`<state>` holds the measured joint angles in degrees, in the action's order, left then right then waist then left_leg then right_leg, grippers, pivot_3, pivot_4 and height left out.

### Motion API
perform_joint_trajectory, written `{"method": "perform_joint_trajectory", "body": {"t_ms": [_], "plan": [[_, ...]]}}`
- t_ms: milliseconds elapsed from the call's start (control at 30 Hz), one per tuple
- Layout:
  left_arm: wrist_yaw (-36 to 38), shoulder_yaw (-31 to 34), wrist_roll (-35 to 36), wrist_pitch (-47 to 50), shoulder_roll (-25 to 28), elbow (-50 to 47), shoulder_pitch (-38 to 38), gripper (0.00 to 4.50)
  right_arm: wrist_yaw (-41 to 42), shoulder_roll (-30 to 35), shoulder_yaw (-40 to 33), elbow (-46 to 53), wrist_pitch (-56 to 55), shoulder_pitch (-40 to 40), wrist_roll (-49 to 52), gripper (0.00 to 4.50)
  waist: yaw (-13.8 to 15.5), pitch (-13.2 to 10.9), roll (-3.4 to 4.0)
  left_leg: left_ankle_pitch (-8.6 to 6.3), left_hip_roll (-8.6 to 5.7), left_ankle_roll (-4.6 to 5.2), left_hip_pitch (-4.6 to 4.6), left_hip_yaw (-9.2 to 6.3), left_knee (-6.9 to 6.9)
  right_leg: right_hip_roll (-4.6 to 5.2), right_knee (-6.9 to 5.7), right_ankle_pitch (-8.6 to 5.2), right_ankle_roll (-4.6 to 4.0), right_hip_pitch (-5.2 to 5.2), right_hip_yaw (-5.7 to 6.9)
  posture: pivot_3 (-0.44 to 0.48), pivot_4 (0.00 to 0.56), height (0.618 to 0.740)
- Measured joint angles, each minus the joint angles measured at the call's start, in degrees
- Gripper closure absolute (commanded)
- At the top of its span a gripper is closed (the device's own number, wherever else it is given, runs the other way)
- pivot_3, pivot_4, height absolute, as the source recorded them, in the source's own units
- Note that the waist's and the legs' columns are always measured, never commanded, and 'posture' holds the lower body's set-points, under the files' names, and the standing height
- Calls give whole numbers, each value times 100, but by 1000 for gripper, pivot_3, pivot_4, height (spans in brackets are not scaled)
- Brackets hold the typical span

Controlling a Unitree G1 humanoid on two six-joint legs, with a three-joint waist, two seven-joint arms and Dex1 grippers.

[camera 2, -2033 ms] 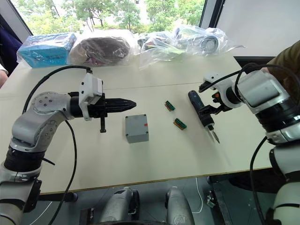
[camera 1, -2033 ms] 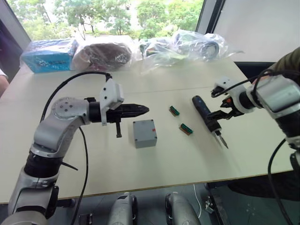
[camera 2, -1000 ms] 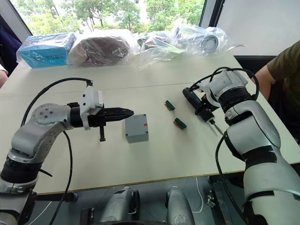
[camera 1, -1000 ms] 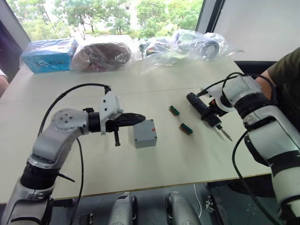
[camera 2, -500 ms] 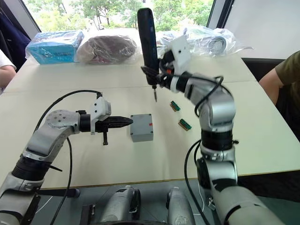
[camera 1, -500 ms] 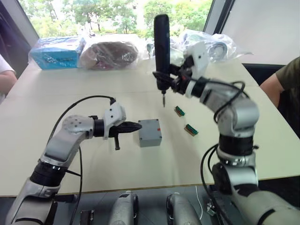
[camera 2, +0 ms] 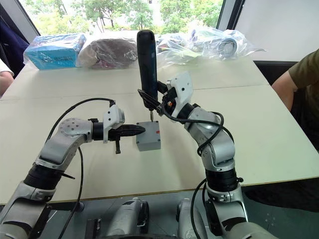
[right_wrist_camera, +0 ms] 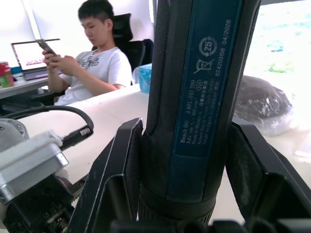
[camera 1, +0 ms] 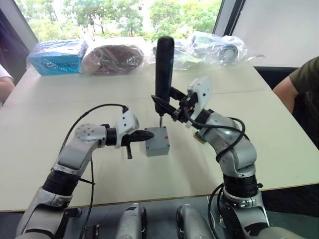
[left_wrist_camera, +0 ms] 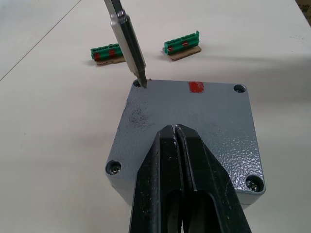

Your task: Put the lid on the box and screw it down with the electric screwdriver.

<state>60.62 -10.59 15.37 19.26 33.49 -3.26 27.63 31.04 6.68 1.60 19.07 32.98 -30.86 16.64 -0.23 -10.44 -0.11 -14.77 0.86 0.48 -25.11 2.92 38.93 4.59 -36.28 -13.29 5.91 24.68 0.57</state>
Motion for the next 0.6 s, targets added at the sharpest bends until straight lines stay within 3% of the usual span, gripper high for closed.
{"method": "perform_joint_trajectory", "body": {"t_ms": [600], "plan": [[133,-1,-104,-14,-1,88,93,4500,-270,130,254,-203,-790,344,-67,2597,-44,0,0,0,2,0,1,-3,0,0,0,0,0,0,-1,0,150,740]]}}
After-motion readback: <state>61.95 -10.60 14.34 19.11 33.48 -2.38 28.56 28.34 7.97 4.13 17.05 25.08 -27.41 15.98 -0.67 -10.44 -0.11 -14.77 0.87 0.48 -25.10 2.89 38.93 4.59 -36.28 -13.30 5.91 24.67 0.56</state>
